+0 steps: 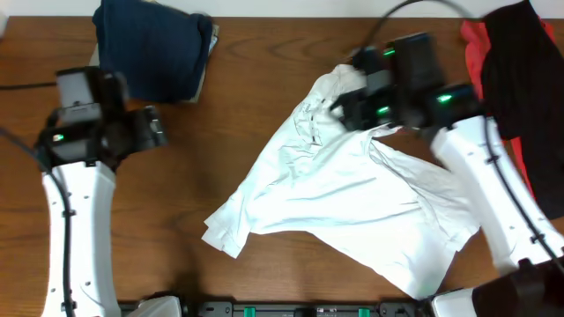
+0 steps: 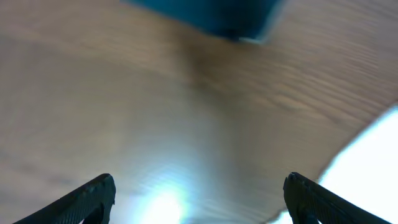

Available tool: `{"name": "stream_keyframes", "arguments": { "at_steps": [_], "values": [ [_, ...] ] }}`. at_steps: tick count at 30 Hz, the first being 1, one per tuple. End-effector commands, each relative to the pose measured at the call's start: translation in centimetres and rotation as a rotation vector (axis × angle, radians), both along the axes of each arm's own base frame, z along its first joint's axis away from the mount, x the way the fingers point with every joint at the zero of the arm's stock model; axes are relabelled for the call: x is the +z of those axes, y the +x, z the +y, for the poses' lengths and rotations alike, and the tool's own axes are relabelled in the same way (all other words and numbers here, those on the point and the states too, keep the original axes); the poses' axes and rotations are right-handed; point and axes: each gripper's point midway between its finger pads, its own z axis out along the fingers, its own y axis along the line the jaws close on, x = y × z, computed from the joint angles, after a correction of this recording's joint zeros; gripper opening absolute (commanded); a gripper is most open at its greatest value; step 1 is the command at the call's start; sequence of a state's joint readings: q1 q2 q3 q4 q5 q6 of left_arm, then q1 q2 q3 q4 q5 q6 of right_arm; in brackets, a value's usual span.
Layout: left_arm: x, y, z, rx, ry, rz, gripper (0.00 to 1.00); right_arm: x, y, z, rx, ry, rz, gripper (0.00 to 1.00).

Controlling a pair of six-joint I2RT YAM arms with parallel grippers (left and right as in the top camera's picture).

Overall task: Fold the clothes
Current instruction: 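Drag the white T-shirt with the right gripper to table center, then reach the left gripper to the T-shirt collar and grasp it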

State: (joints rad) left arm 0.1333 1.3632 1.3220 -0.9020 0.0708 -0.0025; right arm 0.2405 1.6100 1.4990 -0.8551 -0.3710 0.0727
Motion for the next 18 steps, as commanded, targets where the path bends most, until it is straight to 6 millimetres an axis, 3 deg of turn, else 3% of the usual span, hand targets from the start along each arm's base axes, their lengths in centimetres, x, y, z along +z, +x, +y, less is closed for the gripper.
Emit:
{"name": "stream_keyframes", "arguments": {
  "at_steps": [1, 5, 9, 13, 18],
  "values": [
    [-0.4, 1.6, -5.1, -0.230, -0.001, -0.003, 0.88, 0.2, 1.9, -4.9, -0.151, -0.011, -0.002, 0.69],
    [-2.8, 2.8, -11.8, -0.474, 0.034, 0.024, 0.88, 0.2, 2.9, -9.9, -0.274, -0.016, -0.003, 0.70],
    [-6.6, 2.5, -18.5, -0.707, 0.078, 0.088, 0.88, -0.1, 3.1, -14.0, -0.375, -0.037, 0.008, 0.70],
    [-9.8, 2.0, -24.2, -0.848, 0.092, 0.107, 0.88, -0.5, 2.7, -16.3, -0.431, -0.055, 0.029, 0.71],
    [-12.0, 2.5, -29.6, -0.949, 0.101, 0.041, 0.88, -0.9, 2.2, -17.0, -0.445, -0.068, 0.053, 0.72]
  ]
}}
